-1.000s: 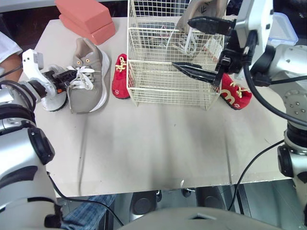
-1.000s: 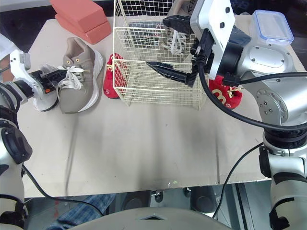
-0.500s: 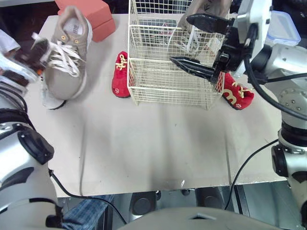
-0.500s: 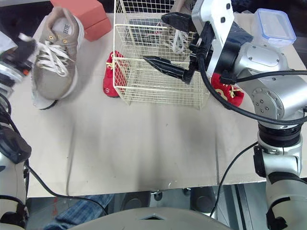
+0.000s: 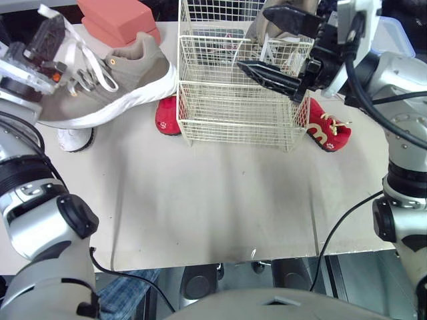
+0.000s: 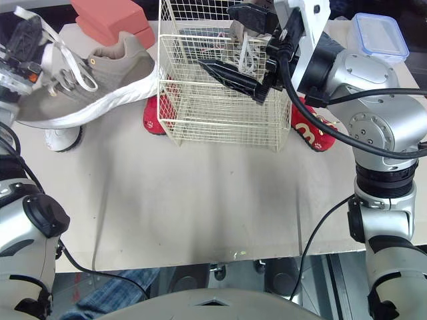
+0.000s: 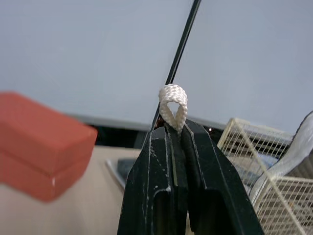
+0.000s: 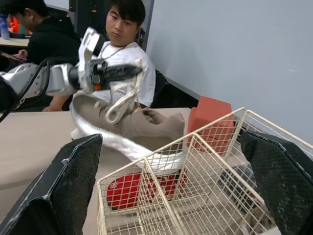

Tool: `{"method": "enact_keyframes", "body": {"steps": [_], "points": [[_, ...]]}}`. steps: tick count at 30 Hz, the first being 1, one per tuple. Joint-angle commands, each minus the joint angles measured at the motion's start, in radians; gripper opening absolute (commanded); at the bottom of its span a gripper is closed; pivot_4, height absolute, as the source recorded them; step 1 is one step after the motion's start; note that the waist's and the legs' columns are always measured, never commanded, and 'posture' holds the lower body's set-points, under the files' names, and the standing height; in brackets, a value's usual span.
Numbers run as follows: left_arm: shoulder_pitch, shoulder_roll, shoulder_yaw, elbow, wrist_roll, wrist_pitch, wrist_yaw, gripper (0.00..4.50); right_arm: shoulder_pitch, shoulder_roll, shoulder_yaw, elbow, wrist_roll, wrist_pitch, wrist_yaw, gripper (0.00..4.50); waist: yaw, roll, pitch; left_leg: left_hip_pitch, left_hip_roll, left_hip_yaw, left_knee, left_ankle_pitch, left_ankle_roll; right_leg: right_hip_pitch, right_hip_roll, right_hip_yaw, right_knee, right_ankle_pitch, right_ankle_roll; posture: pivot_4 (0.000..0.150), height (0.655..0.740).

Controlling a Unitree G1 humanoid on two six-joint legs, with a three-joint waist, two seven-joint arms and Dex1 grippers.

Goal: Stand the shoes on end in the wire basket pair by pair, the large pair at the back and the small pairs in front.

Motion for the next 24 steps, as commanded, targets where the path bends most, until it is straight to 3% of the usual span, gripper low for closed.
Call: {"method": "enact_keyframes", "body": {"steps": [1, 14, 24], "points": [[0.046, -0.013, 0.025, -0.161, -0.047, 0.025, 0.057, 0.3, -0.007, -0.015, -0.037, -0.041, 0.007, -0.004, -0.014, 4.5, 0.002, 0.0, 0.0, 0.0, 0.0, 0.0, 0.0, 0.0, 0.0, 0.0, 0.0, 0.0, 0.0, 0.0, 0.0, 0.15, 0.686], [0.282, -0.094, 0.126, -0.654, -0.29, 0.226, 0.313, 0.3, -0.01, 0.005, -0.028, -0.009, 0.005, -0.028, 0.003, 4.5, 0.006, 0.0, 0.0, 0.001, 0.0, 0.0, 0.0, 0.0, 0.0, 0.001, -0.001, 0.005, 0.001, 0.0, 0.0, 0.15, 0.686], [0.35, -0.064, 0.124, -0.74, -0.368, 0.295, 0.377, 0.3, -0.004, 0.032, -0.018, 0.003, -0.002, -0.049, 0.006, 4.5, 0.007, 0.0, 0.0, 0.002, 0.0, 0.0, 0.0, 0.0, 0.0, 0.001, -0.001, 0.006, 0.001, 0.0, 0.0, 0.15, 0.686]]}}
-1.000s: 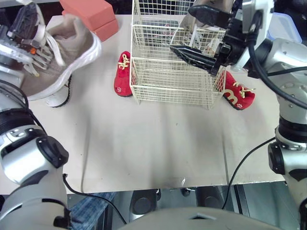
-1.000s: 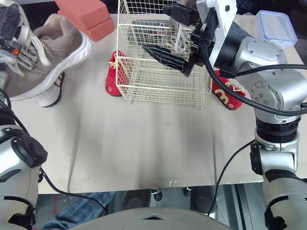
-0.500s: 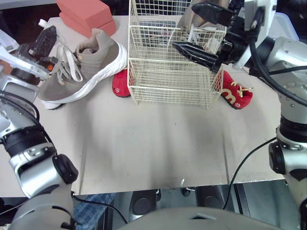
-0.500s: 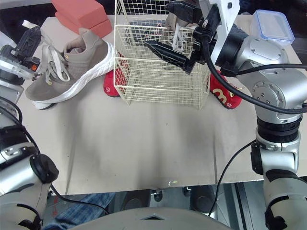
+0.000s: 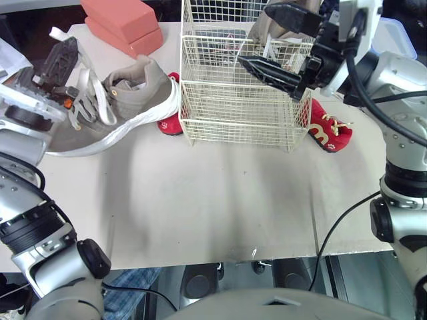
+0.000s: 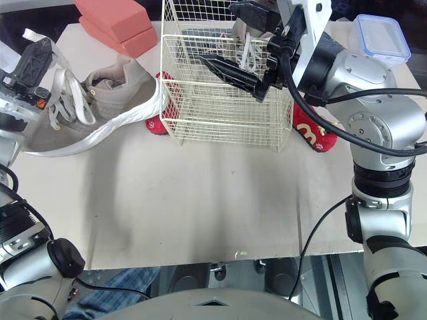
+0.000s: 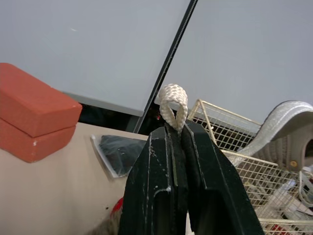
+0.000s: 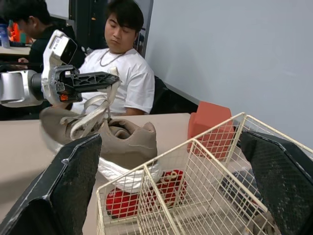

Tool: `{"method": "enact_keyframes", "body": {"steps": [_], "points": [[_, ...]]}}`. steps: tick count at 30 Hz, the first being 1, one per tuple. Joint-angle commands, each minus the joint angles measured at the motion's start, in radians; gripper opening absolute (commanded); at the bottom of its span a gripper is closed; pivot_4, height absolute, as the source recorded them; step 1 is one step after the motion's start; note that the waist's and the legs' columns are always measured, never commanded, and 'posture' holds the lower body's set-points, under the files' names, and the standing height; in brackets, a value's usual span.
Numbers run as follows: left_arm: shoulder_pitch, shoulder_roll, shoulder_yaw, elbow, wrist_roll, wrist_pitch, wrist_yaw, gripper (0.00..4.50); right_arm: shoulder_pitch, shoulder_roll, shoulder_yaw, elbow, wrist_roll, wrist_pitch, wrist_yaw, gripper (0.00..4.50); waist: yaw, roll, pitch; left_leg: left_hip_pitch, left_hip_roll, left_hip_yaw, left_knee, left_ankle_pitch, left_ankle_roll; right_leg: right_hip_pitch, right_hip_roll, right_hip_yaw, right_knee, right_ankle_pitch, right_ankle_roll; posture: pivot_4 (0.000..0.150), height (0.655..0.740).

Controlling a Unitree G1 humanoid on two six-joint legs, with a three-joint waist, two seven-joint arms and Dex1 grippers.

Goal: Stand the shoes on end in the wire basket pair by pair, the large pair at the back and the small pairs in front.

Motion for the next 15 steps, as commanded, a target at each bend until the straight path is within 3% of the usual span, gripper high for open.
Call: {"method": "enact_keyframes", "body": {"steps": [1, 3, 6, 9, 13, 15], "points": [[0.032, 0.034, 0.016, -0.06, -0.049, 0.022, -0.024, 0.3, -0.007, 0.003, -0.014, -0.018, 0.0, -0.026, 0.003, 4.5, 0.0, 0.0, 0.0, 0.0, 0.0, 0.0, 0.0, 0.0, 0.0, 0.0, 0.0, 0.0, 0.0, 0.0, 0.0, 0.15, 0.686], [0.078, 0.043, 0.008, -0.077, -0.077, 0.058, -0.053, 0.3, -0.005, 0.005, -0.015, -0.022, -0.001, -0.025, 0.001, 4.5, -0.002, 0.0, 0.0, 0.0, 0.0, 0.001, 0.0, 0.0, 0.0, 0.0, 0.0, 0.0, 0.0, 0.0, 0.0, 0.15, 0.686], [0.17, 0.064, -0.012, -0.129, -0.12, 0.124, -0.117, 1.12, 0.0, 0.005, -0.017, -0.029, 0.0, -0.022, -0.002, 4.5, -0.001, 0.0, 0.0, 0.0, 0.0, 0.0, 0.0, 0.0, 0.0, 0.0, 0.0, 0.0, 0.0, 0.0, 0.0, 0.15, 0.686], [0.245, 0.097, -0.031, -0.145, -0.099, 0.141, -0.159, 2.45, 0.001, 0.007, -0.017, -0.03, -0.001, -0.022, -0.005, 4.5, -0.001, 0.0, 0.0, 0.001, 0.0, 0.001, 0.0, 0.0, 0.0, 0.0, 0.0, 0.001, 0.0, 0.0, 0.0, 0.15, 0.686], [0.298, 0.193, -0.034, -0.037, 0.016, 0.078, -0.243, 4.37, 0.003, 0.009, -0.015, -0.031, -0.002, -0.023, -0.007, 4.5, -0.001, 0.0, 0.0, 0.001, 0.0, 0.001, -0.001, 0.0, 0.0, 0.0, 0.001, 0.001, 0.0, 0.0, 0.0, 0.15, 0.686], [0.29, 0.253, -0.03, 0.051, 0.059, 0.038, -0.32, 4.46, 0.006, 0.008, -0.015, -0.032, -0.003, -0.024, -0.006, 4.5, -0.001, 0.0, 0.0, 0.002, 0.0, 0.001, -0.001, 0.0, 0.0, 0.0, 0.001, 0.001, 0.0, 0.0, 0.0, 0.15, 0.686]]}}
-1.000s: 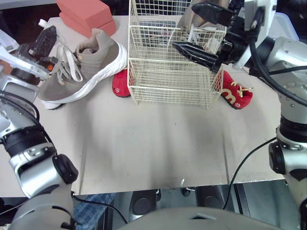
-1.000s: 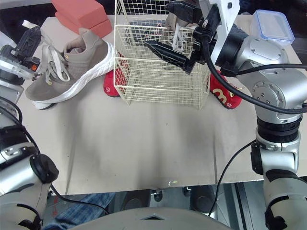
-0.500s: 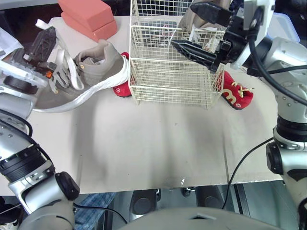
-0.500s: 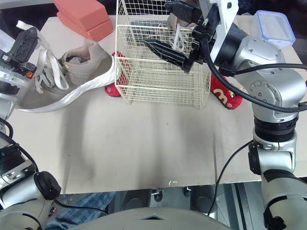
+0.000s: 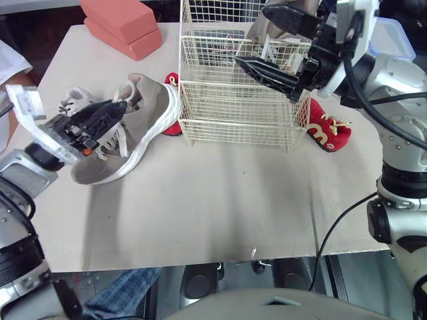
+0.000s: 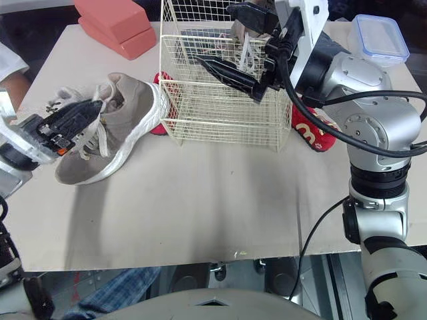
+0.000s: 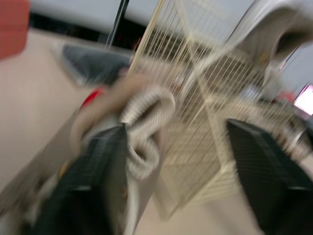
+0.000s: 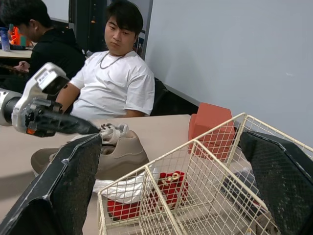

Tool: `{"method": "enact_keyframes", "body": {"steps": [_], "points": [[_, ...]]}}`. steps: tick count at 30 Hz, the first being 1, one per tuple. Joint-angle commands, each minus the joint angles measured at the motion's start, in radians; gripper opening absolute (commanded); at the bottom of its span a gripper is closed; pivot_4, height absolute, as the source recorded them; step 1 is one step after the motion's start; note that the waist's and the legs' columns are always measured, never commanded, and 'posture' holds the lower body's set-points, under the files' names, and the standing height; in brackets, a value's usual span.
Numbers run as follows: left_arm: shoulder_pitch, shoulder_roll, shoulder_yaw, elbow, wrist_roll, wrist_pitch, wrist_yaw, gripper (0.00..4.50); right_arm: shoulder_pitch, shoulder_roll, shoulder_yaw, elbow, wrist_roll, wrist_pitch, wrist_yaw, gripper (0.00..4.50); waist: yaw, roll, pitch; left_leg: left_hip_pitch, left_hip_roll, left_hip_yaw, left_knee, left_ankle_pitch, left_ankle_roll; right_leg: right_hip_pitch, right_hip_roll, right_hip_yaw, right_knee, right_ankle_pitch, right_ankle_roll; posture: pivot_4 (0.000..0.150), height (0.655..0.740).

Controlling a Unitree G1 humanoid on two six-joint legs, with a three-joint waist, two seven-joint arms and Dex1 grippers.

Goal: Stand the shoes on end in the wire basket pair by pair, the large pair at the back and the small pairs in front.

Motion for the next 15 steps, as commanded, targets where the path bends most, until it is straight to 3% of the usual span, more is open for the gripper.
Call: {"method": "enact_keyframes", "body": {"steps": [1, 7, 15], "points": [[-0.02, 0.118, 0.023, 0.143, 0.08, -0.09, -0.15, 4.46, -0.001, -0.004, -0.017, -0.031, 0.0, -0.022, -0.002, 4.5, 0.0, 0.0, 0.0, 0.0, 0.0, 0.0, 0.0, 0.0, 0.0, 0.0, 0.0, -0.001, 0.0, 0.0, 0.0, 0.15, 0.686], [-0.146, 0.302, -0.101, 0.498, 0.204, -0.194, -0.459, 4.46, 0.007, -0.005, -0.015, -0.04, -0.007, -0.024, -0.005, 4.5, 0.002, 0.001, 0.0, -0.001, 0.0, 0.001, 0.0, 0.0, 0.0, -0.001, 0.0, -0.004, -0.001, 0.0, 0.0, 0.15, 0.686], [-0.628, 0.257, -0.461, 1.074, 0.547, -0.412, -0.707, 4.46, 0.022, -0.023, -0.025, -0.072, 0.056, 0.012, 0.044, 4.5, 0.003, -0.001, -0.001, -0.002, -0.002, 0.002, 0.0, 0.0, 0.0, -0.001, 0.001, -0.005, -0.001, 0.0, 0.0, 0.15, 0.686]]}}
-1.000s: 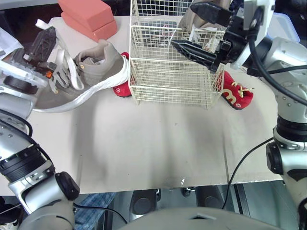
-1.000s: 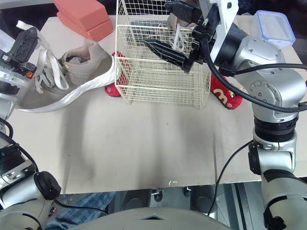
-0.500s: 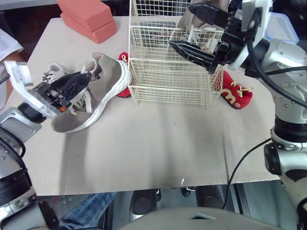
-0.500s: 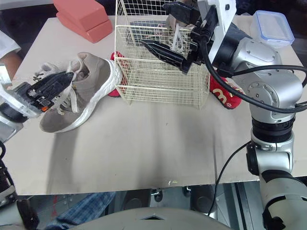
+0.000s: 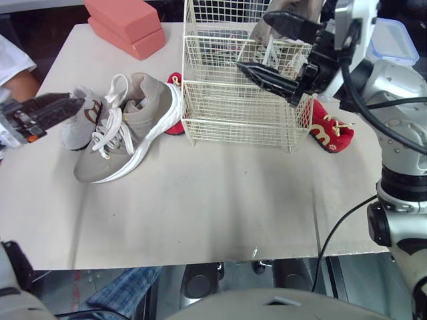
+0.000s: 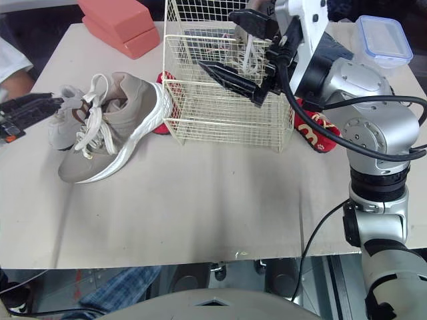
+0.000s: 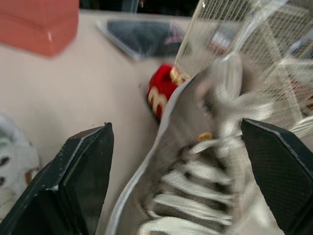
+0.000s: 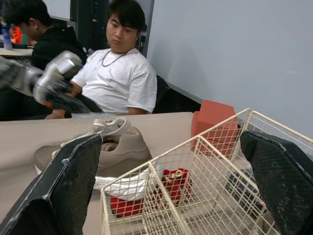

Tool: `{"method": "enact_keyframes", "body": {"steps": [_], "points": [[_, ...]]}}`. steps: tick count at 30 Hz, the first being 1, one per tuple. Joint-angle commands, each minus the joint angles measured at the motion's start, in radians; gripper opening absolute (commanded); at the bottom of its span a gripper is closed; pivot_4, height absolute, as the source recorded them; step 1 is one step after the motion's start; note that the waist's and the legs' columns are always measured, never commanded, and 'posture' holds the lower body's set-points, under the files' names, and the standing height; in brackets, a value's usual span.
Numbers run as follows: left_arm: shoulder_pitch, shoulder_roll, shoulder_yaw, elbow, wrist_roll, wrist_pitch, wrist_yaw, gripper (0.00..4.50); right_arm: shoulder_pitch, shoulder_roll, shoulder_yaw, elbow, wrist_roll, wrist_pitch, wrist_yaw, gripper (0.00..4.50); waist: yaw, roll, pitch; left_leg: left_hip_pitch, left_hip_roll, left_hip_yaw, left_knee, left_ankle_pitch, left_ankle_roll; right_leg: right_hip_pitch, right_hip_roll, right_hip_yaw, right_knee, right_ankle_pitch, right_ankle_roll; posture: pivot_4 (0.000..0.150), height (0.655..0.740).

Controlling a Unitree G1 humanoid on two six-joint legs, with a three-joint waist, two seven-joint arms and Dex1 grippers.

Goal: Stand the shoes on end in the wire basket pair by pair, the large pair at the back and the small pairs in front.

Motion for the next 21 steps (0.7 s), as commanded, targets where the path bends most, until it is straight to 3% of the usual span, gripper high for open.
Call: {"method": "enact_keyframes", "body": {"steps": [1, 8, 15, 18, 21], "points": [[-0.16, -0.017, -0.1, 0.204, 0.144, -0.103, -0.1, 4.46, -0.003, -0.029, -0.026, -0.058, 0.061, 0.017, 0.045, 4.5, -0.003, 0.0, 0.0, -0.001, -0.001, 0.002, 0.0, 0.0, 0.0, 0.0, 0.0, 0.0, 0.0, 0.0, 0.0, 0.15, 0.686], [-0.314, -0.073, -0.241, 0.397, 0.339, -0.217, -0.272, 4.46, 0.044, -0.127, -0.028, -0.135, 0.177, 0.117, 0.113, 4.5, -0.009, 0.0, 0.0, -0.001, 0.001, 0.003, -0.001, 0.0, 0.0, -0.001, 0.0, 0.0, -0.001, 0.0, 0.0, 0.15, 0.686], [-0.323, -0.084, -0.334, 0.408, 0.376, -0.249, -0.289, 4.46, 0.062, -0.179, -0.011, -0.157, 0.203, 0.151, 0.138, 4.5, -0.007, 0.0, 0.0, 0.0, 0.002, -0.001, 0.0, 0.0, 0.001, -0.001, -0.001, 0.001, 0.0, 0.0, 0.0, 0.15, 0.686], [-0.312, -0.083, -0.374, 0.393, 0.357, -0.243, -0.289, 3.7, 0.065, -0.188, -0.002, -0.154, 0.188, 0.144, 0.143, 4.5, -0.007, 0.0, 0.0, 0.0, 0.002, -0.001, 0.0, 0.0, 0.001, -0.001, -0.001, 0.001, 0.0, 0.0, 0.0, 0.15, 0.686], [-0.298, -0.082, -0.41, 0.377, 0.339, -0.236, -0.289, 2.44, 0.065, -0.187, -0.001, -0.15, 0.183, 0.139, 0.142, 4.5, -0.007, 0.0, 0.0, 0.0, 0.002, -0.001, 0.0, -0.001, 0.001, -0.001, -0.001, 0.002, 0.0, 0.0, 0.0, 0.15, 0.686]]}}
